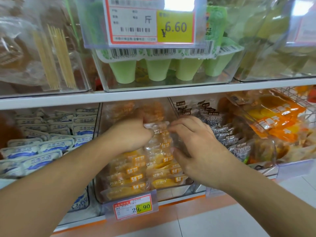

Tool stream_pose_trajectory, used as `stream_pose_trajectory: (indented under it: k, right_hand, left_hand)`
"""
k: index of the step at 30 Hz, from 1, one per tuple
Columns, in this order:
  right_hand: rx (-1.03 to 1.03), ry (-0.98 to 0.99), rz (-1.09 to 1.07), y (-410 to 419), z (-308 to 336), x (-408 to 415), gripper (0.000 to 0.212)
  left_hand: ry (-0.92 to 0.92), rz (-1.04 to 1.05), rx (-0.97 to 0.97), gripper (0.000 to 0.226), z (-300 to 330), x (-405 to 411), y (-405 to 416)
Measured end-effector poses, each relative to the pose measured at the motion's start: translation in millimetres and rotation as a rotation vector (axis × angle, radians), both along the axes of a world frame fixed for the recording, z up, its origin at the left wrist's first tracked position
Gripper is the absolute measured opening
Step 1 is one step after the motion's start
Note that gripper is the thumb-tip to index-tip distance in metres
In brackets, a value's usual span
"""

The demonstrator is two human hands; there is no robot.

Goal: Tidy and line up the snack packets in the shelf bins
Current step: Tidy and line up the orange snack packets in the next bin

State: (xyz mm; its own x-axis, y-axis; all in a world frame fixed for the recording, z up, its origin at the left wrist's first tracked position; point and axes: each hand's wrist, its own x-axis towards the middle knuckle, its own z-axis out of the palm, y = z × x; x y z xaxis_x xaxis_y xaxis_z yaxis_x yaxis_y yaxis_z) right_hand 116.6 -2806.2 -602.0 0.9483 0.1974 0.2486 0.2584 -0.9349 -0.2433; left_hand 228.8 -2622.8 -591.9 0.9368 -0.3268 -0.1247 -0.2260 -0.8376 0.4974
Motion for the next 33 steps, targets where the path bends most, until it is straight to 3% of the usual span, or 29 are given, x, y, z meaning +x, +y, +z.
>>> stream_pose_trajectory:
  k: [3,5,9,13,18,21,25,27,29,33]
  right_hand:
    - [0.007,0.007,-0.004,1,1,-1,0.048]
    - [0.013,0.013,-0.011,1,3,-1,0.049]
    - [0.029,0.008,-0.015,3,4,-1,0.046]
    - [0.059,0.017,-0.010,2,6,-2,0.050]
    - [0.029,0.185,0.065,-4,29,-10,0.075]
    - [-0.005,0.348,0.175,-5,43,-22,0.092]
    - [-0.149,0.162,0.194,-4,29,-21,0.083]
    - [-0.184,0.120,0.164,-3,24,-20,0.078]
    - [-0.234,0.096,0.140,0,22,-21,0.080]
    - [-0.296,0.132,0.099,6,24,-15,0.096]
  left_hand:
    - [0.017,0.019,-0.025,0.050,1,-2,3]
    - [0.057,-0.018,-0.020,0.050,3,-5,3]
    - [0.101,-0.143,-0.011,0.015,7,-9,4]
    - [0.129,-0.245,-0.001,0.006,11,-12,4]
    - [-0.003,-0.378,0.085,0.020,11,-24,16]
    - [0.053,-0.401,0.070,0.024,11,-24,21]
    - [0.077,-0.326,0.070,0.022,9,-10,9]
    - [0.095,-0.328,0.064,0.032,8,-6,3]
    - [0.107,-0.347,0.079,0.044,7,-2,0]
    - [0.125,-0.332,0.064,0.034,7,4,-5]
